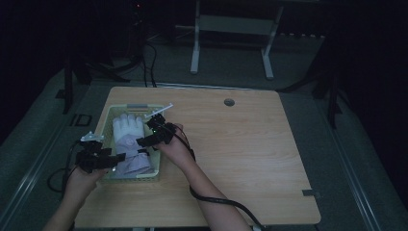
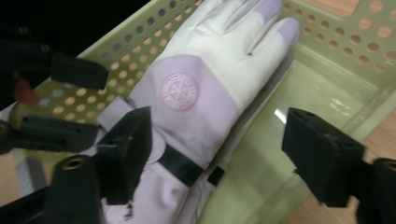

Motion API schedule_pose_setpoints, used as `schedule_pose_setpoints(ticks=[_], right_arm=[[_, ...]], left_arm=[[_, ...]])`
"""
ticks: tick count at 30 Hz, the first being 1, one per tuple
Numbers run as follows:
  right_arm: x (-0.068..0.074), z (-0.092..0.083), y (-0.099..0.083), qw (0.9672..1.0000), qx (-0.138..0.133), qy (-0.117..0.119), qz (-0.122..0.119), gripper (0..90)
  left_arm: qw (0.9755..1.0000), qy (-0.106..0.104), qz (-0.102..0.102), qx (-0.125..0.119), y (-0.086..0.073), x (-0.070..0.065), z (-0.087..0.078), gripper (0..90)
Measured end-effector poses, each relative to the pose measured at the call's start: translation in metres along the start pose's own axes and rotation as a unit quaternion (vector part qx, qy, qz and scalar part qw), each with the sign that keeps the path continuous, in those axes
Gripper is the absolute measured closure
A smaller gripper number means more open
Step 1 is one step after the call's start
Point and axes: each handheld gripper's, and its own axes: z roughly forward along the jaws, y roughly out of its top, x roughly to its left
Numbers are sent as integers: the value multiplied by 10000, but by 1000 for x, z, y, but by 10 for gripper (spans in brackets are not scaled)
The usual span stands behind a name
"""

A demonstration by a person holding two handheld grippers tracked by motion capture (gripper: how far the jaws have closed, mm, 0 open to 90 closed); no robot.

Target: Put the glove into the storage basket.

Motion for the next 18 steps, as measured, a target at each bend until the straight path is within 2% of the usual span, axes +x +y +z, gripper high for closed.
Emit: schedule_pose_setpoints(ticks=[2, 4, 8, 11, 14, 15, 18], right_arm=[[-2, -4, -2, 10000, -16, 67, -67, 205], [-3, -6, -5, 9996, 4, 112, -270, 139], [-6, -13, -10, 9994, -78, 243, -248, 146], [-10, -20, -14, 9992, -121, 281, -262, 146], [-14, -29, -17, 9991, -128, 196, -346, 146], [-16, -31, -18, 9990, -144, 205, -371, 146], [-20, -38, -21, 9987, -135, 197, -444, 145]], left_arm=[[9999, -90, 71, -97, 1, -4, -2, 257], [9994, -199, 80, -267, 3, -9, -3, 251], [9986, -321, 224, -353, 6, -21, 0, 176], [9974, -316, 447, -466, 6, -32, 6, 121], [9967, -426, 450, -526, 7, -40, 9, 30], [9966, -427, 443, -549, 7, -42, 10, 19], [9955, -255, 436, -801, 7, -49, 10, 18]])
